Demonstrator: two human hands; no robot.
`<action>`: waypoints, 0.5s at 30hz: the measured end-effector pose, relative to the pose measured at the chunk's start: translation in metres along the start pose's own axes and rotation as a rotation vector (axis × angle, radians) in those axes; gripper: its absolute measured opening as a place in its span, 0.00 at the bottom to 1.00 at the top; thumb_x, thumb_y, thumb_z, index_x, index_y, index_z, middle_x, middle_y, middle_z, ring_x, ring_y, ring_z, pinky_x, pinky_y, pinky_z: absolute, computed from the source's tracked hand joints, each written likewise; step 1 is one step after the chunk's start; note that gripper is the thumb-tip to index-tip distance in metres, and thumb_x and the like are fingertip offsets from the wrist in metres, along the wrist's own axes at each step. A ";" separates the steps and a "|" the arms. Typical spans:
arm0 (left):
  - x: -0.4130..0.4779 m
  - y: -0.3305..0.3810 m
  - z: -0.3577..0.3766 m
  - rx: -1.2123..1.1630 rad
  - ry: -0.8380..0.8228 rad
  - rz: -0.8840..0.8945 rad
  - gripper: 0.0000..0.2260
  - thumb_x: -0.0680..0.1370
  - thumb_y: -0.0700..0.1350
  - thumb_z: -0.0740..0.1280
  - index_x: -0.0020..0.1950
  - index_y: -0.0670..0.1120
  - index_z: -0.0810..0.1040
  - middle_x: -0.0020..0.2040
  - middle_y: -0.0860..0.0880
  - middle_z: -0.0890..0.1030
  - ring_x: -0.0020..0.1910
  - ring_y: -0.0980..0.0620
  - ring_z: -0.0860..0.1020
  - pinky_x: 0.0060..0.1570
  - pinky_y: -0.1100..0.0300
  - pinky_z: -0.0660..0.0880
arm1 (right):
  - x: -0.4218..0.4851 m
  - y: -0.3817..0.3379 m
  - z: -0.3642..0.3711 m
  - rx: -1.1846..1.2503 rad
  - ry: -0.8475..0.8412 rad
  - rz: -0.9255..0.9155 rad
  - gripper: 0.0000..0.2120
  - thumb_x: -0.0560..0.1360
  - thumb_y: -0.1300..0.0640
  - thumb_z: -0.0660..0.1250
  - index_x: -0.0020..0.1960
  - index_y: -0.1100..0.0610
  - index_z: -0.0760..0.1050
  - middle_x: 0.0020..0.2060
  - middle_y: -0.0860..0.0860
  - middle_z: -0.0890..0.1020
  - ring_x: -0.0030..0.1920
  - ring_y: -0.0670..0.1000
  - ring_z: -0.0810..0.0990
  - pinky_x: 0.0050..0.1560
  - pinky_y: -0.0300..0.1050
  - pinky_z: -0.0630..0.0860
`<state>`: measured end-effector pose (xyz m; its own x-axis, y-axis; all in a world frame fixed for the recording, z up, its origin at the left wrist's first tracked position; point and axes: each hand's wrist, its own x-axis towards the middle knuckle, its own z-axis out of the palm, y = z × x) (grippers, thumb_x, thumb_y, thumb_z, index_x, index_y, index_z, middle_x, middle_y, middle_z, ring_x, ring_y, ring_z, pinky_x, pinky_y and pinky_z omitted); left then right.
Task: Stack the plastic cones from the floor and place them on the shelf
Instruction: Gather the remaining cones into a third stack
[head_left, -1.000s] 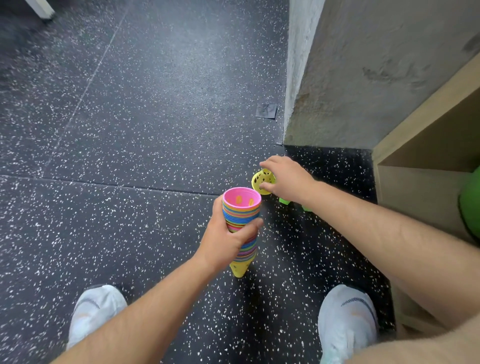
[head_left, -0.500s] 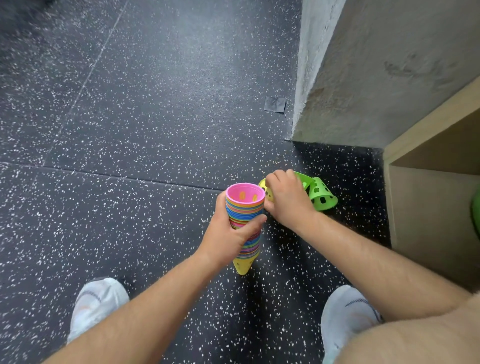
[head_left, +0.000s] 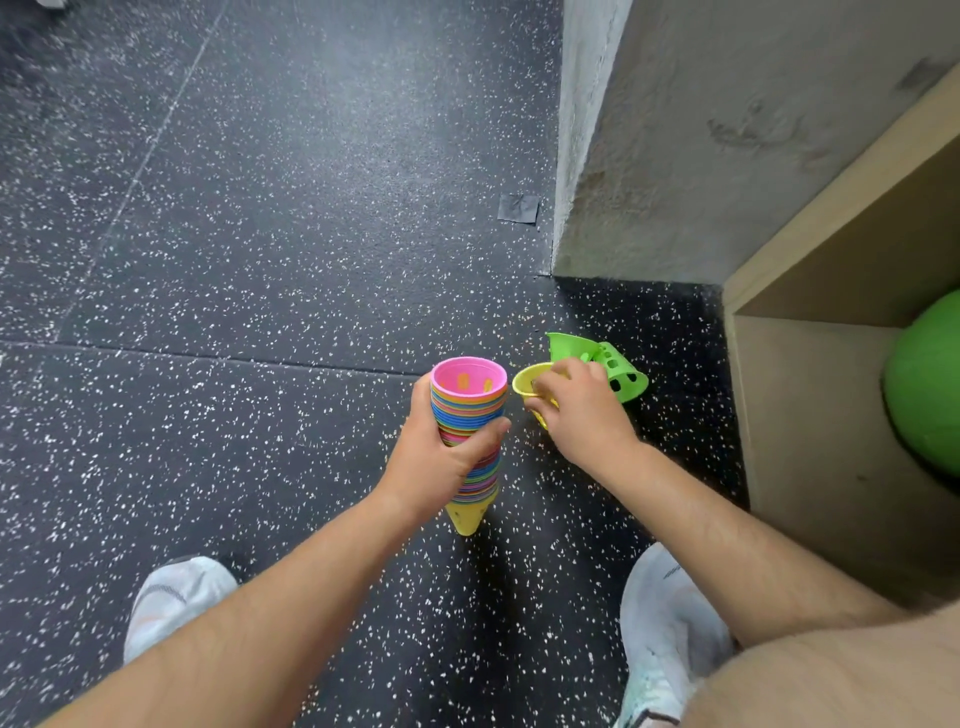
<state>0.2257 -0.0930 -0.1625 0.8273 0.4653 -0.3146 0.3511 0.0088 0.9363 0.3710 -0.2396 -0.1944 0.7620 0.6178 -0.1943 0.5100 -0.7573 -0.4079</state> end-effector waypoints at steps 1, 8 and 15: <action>-0.001 -0.001 0.001 0.007 -0.008 0.005 0.29 0.74 0.48 0.80 0.68 0.53 0.68 0.52 0.56 0.83 0.52 0.56 0.83 0.60 0.53 0.80 | -0.003 0.002 -0.006 0.083 0.020 0.012 0.12 0.80 0.49 0.66 0.55 0.57 0.80 0.66 0.59 0.72 0.66 0.61 0.69 0.66 0.52 0.68; -0.006 0.003 0.008 0.061 -0.036 0.026 0.30 0.68 0.60 0.79 0.64 0.61 0.68 0.52 0.59 0.83 0.54 0.54 0.83 0.61 0.50 0.80 | -0.022 -0.006 -0.074 0.481 0.342 0.003 0.13 0.84 0.51 0.60 0.52 0.60 0.77 0.65 0.55 0.75 0.67 0.56 0.73 0.70 0.50 0.68; -0.011 0.006 0.015 0.098 -0.043 0.077 0.27 0.74 0.47 0.79 0.63 0.63 0.67 0.55 0.54 0.82 0.53 0.56 0.82 0.59 0.57 0.79 | -0.038 -0.026 -0.094 0.449 0.340 -0.259 0.11 0.83 0.55 0.63 0.53 0.60 0.79 0.60 0.55 0.80 0.63 0.50 0.76 0.66 0.33 0.67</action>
<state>0.2256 -0.1116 -0.1553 0.8709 0.4226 -0.2510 0.3252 -0.1125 0.9389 0.3661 -0.2633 -0.0924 0.7581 0.6117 0.2259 0.5338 -0.3832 -0.7538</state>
